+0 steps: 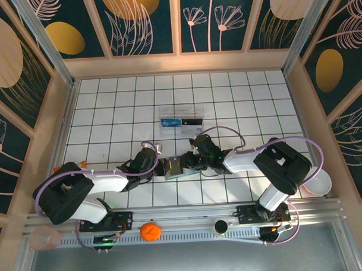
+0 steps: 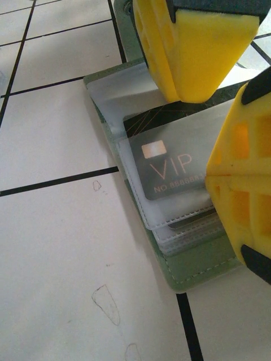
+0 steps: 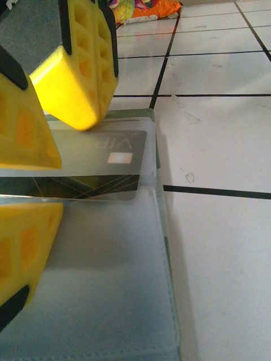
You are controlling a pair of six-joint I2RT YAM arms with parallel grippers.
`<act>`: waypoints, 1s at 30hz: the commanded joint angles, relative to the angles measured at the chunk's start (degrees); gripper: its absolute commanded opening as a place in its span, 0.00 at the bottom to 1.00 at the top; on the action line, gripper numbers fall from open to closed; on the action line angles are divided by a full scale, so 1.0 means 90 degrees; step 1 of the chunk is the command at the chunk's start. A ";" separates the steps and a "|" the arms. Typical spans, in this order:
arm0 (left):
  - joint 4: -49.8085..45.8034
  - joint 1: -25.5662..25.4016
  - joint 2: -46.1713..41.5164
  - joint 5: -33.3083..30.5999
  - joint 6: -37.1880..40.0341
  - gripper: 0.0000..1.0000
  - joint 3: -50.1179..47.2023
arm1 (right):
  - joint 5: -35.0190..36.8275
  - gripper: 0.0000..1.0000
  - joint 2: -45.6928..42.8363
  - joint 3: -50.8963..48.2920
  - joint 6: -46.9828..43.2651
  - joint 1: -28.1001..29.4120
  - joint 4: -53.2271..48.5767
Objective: Take the credit cards out of the card holder
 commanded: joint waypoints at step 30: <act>-0.0191 -0.0020 0.0059 0.0103 0.0555 0.00 0.0320 | 0.1936 0.00 -0.1665 0.0883 -0.1364 0.0285 -0.3497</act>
